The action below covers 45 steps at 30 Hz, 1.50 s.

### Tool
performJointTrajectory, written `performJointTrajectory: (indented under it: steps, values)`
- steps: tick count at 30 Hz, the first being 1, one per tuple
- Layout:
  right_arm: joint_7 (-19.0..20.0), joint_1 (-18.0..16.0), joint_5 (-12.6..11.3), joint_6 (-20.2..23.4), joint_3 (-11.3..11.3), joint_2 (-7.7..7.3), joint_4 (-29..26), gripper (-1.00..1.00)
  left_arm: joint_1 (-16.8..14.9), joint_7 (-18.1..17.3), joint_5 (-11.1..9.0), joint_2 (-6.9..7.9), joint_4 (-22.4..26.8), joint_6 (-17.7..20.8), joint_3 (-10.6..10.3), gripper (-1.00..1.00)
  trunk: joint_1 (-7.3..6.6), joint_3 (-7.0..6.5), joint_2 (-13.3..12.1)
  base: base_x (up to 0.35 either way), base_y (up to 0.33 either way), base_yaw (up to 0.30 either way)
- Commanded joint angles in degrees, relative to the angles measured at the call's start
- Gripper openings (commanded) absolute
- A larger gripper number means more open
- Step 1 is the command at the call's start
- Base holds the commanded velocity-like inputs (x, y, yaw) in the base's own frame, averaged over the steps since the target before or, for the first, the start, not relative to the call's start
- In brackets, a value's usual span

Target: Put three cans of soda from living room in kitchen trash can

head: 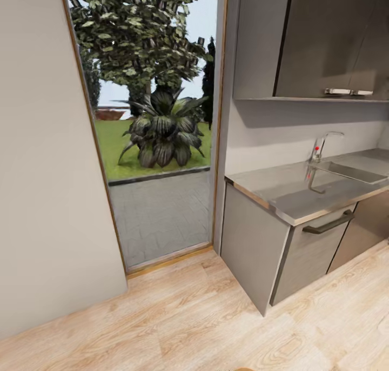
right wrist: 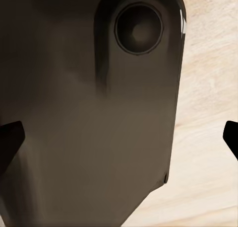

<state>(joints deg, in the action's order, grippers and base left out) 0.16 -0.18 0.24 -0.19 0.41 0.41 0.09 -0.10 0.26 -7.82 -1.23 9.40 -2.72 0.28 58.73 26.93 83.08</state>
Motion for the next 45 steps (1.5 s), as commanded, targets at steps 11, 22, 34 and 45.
performJointTrajectory:
  steps: [11,22,34,45]
  values:
    - [-0.07,-0.02,0.1,0.01,0.03,-0.06,0.0,1.0,0.01,-0.05,0.0,0.1,-0.08,-0.03,0.0,1.0,0.0,0.0,0.0,0.095,0.0,-0.011]
    - [-0.07,-0.04,0.11,0.01,0.03,-0.06,0.0,1.0,0.01,-0.03,0.09,0.0,-0.09,-0.09,-0.02,1.0,0.0,0.0,0.0,0.092,0.0,0.0]
    - [-0.07,-0.04,0.17,-0.01,0.02,-0.13,0.0,1.0,0.01,0.0,0.08,-0.05,-0.09,-0.01,0.04,1.0,0.0,0.0,0.0,0.0,0.0,0.0]
    - [-0.07,-0.02,0.2,-0.04,0.05,-0.31,0.0,1.0,0.01,0.08,-0.08,-0.15,-0.43,0.0,0.14,1.0,0.0,0.0,0.0,0.0,0.0,0.0]
